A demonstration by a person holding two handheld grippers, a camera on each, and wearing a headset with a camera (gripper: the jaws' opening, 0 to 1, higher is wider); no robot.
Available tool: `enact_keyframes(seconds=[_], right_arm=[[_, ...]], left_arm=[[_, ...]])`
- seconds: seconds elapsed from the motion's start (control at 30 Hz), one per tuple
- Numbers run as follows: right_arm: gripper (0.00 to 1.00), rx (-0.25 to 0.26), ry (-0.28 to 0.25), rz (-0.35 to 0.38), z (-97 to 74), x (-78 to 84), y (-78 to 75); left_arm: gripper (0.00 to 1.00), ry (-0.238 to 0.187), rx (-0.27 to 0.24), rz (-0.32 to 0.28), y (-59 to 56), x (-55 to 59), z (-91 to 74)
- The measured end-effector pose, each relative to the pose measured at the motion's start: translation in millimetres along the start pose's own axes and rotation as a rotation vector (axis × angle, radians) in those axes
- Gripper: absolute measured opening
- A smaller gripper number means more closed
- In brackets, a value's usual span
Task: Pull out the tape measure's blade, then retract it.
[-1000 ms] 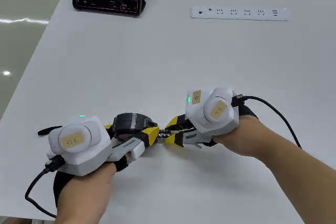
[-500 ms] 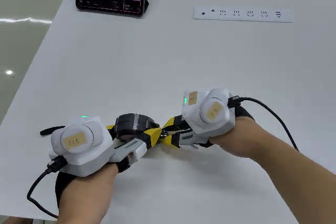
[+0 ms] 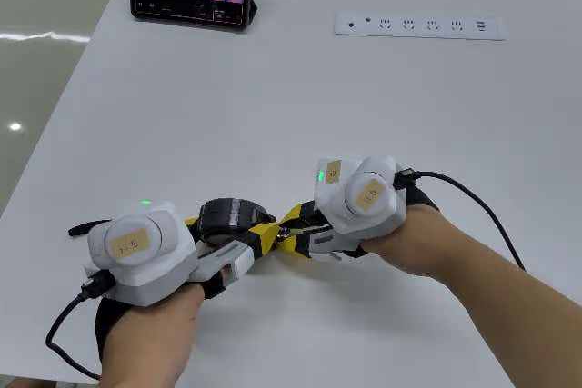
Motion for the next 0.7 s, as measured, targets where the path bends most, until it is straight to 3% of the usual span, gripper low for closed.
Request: enact_keyframes(seconds=[0.23, 0.5, 0.7], right_arm=[[0.19, 0.012, 0.006, 0.014, -3.3, 0.9, 0.3], [0.18, 0.017, -0.011, 0.034, -7.2, -0.8, 1.6], [0.23, 0.022, -0.035, 0.058, -10.3, -3.5, 4.1]], left_arm=[[0.59, 0.003, 0.004, 0.002, -0.5, 0.0, 0.1], [0.6, 0.004, 0.004, 0.002, -0.7, -0.1, 0.2], [0.6, -0.001, 0.007, 0.033, -1.1, -1.7, 0.8]])
Point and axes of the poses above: the centre of the closed fingertips' face, and the gripper's own axes: z roughly forward along the fingers, y roughly to its left, x roughly out of its underside, the point moved 4 cm from there along -z, roughly backward along the fingers, and after that the axes turned 7 degrees about -y, right-handed, at the moved point
